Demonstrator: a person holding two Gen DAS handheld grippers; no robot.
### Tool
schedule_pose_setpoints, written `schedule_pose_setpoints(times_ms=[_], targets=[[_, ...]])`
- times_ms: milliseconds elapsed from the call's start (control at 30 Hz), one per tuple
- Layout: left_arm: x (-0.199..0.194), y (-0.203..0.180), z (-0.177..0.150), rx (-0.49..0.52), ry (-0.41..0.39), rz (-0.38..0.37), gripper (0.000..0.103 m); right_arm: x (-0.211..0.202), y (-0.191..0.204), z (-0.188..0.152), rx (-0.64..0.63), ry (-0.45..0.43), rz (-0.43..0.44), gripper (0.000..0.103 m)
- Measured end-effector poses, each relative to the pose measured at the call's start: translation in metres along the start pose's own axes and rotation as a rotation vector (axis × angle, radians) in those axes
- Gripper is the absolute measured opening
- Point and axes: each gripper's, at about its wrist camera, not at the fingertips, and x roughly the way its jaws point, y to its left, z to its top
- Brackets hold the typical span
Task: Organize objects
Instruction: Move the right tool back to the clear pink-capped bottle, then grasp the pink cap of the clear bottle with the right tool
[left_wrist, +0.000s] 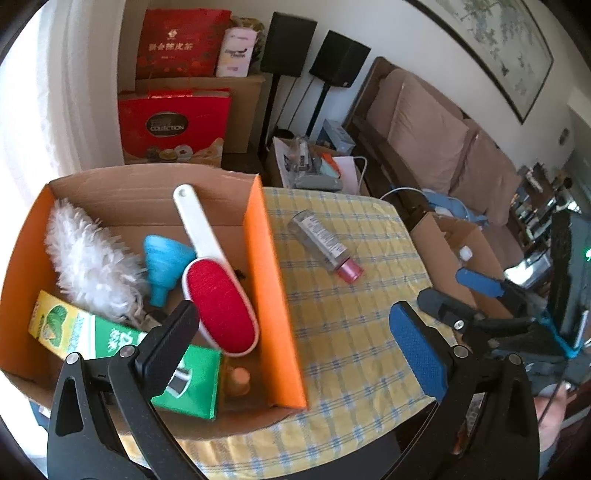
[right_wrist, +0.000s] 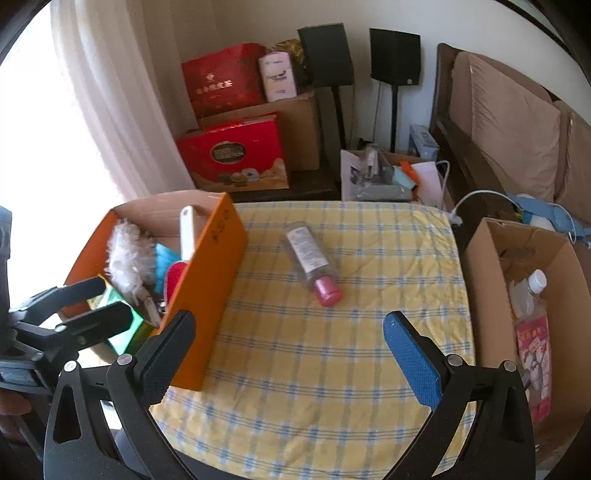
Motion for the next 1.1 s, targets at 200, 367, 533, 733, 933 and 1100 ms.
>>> schedule_pose_setpoints(times_ms=[200, 367, 533, 733, 933, 1100], targets=[[0.026, -0.011, 0.022, -0.035, 0.040, -0.037, 0.102, 0.018, -0.021, 0.001, 0.013, -0.002, -0.033, 0.103], [0.053, -0.030, 0.041, 0.006, 0.082, -0.019, 0.096, 0.038, -0.036, 0.000, 0.017, 0.001, -0.039, 0.096], [0.074, -0.041, 0.051, 0.019, 0.101, -0.015, 0.092, 0.060, -0.044, -0.003, 0.015, 0.019, -0.023, 0.078], [0.094, -0.043, 0.055, 0.018, 0.130, -0.011, 0.085, 0.094, -0.046, -0.006, 0.008, 0.052, 0.023, 0.058], [0.110, -0.044, 0.057, 0.018, 0.149, -0.004, 0.082, 0.118, -0.044, -0.008, -0.010, 0.063, 0.046, 0.050], [0.120, -0.044, 0.058, 0.019, 0.166, -0.002, 0.080, 0.136, -0.046, -0.010, 0.002, 0.073, 0.057, 0.038]])
